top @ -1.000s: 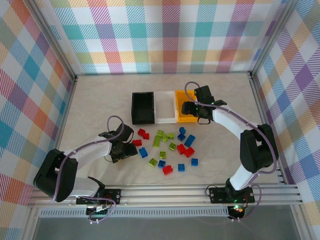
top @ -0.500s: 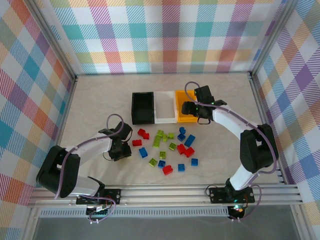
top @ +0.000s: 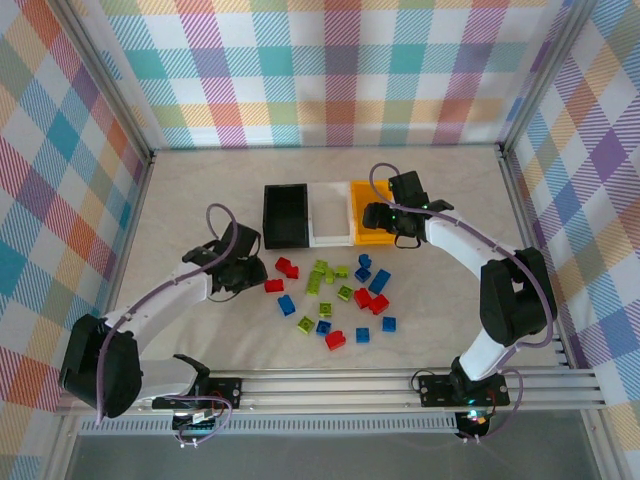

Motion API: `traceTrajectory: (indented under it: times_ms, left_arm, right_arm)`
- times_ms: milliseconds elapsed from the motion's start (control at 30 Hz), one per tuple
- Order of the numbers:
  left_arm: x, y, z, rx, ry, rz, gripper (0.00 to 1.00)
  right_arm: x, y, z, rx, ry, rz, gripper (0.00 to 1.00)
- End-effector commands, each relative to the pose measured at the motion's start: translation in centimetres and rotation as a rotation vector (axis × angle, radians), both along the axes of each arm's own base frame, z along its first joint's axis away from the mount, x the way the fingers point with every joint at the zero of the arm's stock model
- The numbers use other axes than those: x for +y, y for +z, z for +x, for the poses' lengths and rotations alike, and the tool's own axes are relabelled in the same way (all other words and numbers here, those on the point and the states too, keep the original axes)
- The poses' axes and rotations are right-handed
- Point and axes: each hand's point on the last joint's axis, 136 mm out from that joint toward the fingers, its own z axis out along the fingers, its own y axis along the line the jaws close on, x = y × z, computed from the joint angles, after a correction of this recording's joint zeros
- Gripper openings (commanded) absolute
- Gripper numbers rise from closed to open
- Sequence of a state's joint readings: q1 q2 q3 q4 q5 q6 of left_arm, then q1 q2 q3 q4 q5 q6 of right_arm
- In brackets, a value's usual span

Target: Sort the legos into containers by color

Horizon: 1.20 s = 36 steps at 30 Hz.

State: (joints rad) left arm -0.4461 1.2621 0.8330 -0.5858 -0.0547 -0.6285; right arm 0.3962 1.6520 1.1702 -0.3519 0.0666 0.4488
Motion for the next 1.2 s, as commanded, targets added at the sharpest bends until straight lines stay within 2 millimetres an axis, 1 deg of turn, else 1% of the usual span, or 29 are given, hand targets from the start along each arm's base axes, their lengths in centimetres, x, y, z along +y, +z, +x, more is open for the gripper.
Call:
traceTrajectory:
  times_ms: [0,33,100,200,233,300,367,400,467,500,567,633,667,733,800,833,900,967,1000,1033,1067,1100,1167]
  left_arm:
    - [-0.5,2.4,2.2,-0.058,-0.008,0.002,0.30]
    - [-1.0,2.9,3.1,-0.070,-0.012,-0.005,0.30]
    - [-2.1,4.3,5.6,-0.109,-0.019,-0.014,0.29]
    - [-3.3,5.6,9.2,-0.156,-0.022,-0.003,0.29]
    - [-3.5,5.8,10.3,-0.162,-0.020,0.007,0.29]
    - [-3.9,5.4,12.7,-0.159,-0.014,0.028,0.29]
    - [-4.1,4.8,14.6,-0.146,-0.009,0.042,0.28]
    - [-4.2,4.8,15.6,-0.148,-0.004,0.050,0.28]
    - [-4.6,4.4,17.1,-0.138,-0.005,0.054,0.28]
    - [-4.8,4.2,17.6,-0.134,-0.009,0.058,0.30]
    - [-5.2,3.8,18.4,-0.123,-0.019,0.061,0.39]
    - [-5.5,3.4,18.8,-0.113,-0.020,0.061,0.50]
    - [-5.7,3.4,18.9,-0.114,-0.022,0.052,0.57]
    - [-6.0,3.9,18.9,-0.122,-0.021,0.027,0.66]
    - [-6.4,5.0,18.8,-0.142,-0.023,-0.003,0.70]
    - [-6.6,5.8,18.6,-0.159,-0.025,-0.018,0.72]
    - [-7.0,7.6,18.1,-0.194,-0.036,-0.051,0.79]
    - [-7.4,9.5,17.0,-0.230,-0.049,-0.084,0.86]
    - [-7.6,10.1,16.5,-0.241,-0.057,-0.101,0.89]
    - [-7.6,10.2,15.6,-0.244,-0.061,-0.120,0.97]
    - [-7.7,10.6,14.7,-0.254,-0.066,-0.140,1.00]
    - [-7.7,10.6,13.9,-0.256,-0.068,-0.158,1.00]
    - [-7.6,10.1,11.8,-0.247,-0.072,-0.187,1.00]
  right_arm:
    - [0.6,0.8,-0.2,-0.019,0.005,0.034,0.80]
    - [0.6,0.8,-0.2,-0.018,0.005,0.035,0.80]
    - [0.5,0.6,-0.3,-0.012,0.004,0.032,0.80]
    - [0.3,0.3,-0.5,-0.003,0.001,0.023,0.80]
    - [0.3,0.2,-0.6,0.000,0.002,0.020,0.80]
    - [0.2,0.1,-0.8,0.002,0.001,0.016,0.80]
    - [0.1,0.1,-1.0,0.005,0.001,0.014,0.80]
    - [0.0,0.1,-1.1,0.004,0.001,0.014,0.80]
    - [0.0,0.1,-1.3,0.007,0.003,0.015,0.80]
    - [-0.1,0.1,-1.4,0.009,0.003,0.014,0.81]
    - [-0.1,0.2,-1.6,0.013,0.004,0.016,0.81]
    - [-0.1,0.2,-1.8,0.015,0.006,0.018,0.81]
    - [-0.1,0.2,-2.0,0.017,0.008,0.018,0.81]
    - [-0.2,0.3,-2.2,0.018,0.010,0.016,0.82]
    - [-0.2,0.4,-2.4,0.022,0.014,0.013,0.82]
    - [-0.3,0.5,-2.5,0.024,0.016,0.015,0.82]
    - [-0.3,0.3,-2.9,0.040,0.020,0.018,0.82]
    - [-0.2,-0.3,-3.7,0.071,0.027,0.016,0.82]
    - [-0.1,-0.6,-4.1,0.086,0.034,0.013,0.82]
    - [0.0,-1.1,-4.6,0.107,0.042,0.005,0.82]
    - [0.1,-1.7,-5.1,0.129,0.049,-0.001,0.82]
    - [0.2,-2.2,-5.7,0.151,0.055,-0.009,0.82]
    - [0.1,-3.3,-6.7,0.191,0.064,-0.031,0.82]
